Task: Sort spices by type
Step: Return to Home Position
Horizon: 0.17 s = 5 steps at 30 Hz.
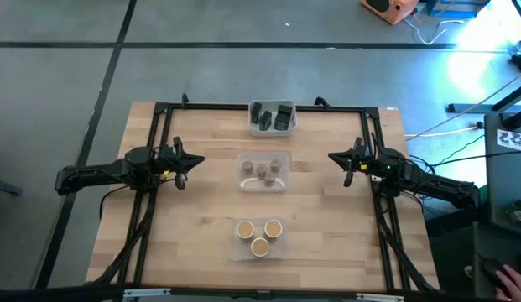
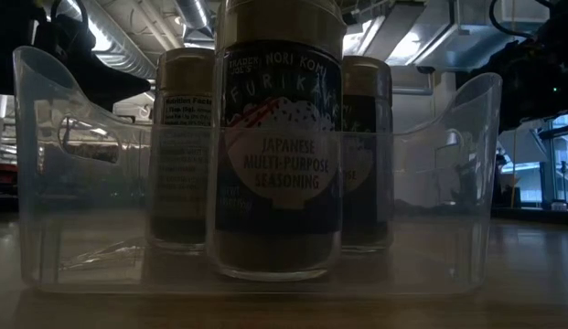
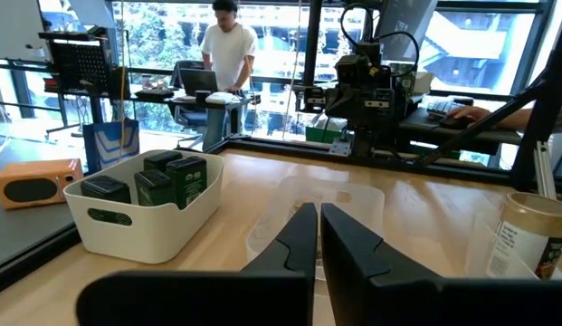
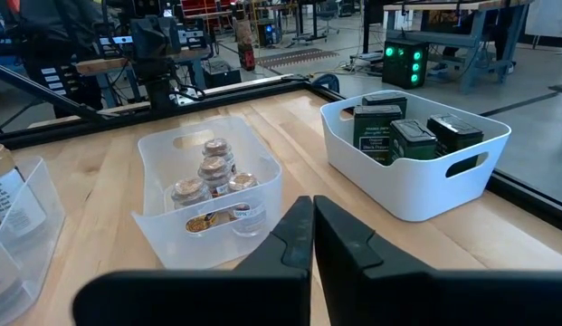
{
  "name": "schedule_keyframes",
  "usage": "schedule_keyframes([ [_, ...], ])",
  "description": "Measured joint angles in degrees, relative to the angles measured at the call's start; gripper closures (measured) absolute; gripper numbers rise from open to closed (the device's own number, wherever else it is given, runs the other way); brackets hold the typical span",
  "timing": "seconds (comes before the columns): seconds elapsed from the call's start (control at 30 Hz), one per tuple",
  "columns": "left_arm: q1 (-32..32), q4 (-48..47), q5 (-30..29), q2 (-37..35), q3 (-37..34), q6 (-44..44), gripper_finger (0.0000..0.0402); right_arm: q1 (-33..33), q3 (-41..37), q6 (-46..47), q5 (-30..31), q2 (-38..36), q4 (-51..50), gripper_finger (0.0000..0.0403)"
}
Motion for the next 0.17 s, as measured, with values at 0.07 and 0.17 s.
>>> schedule_keyframes([
  [0.07,0.0,0.0,0.0,0.0,0.0,0.0,0.0395,0.0,0.0,0.0,0.0,0.0,0.02,0.0388],
  [0.17,0.0,0.0,0.02,0.0,0.0,-0.02,0.0398,0.0,0.0,0.0,0.0,0.0,0.02,0.0388],
])
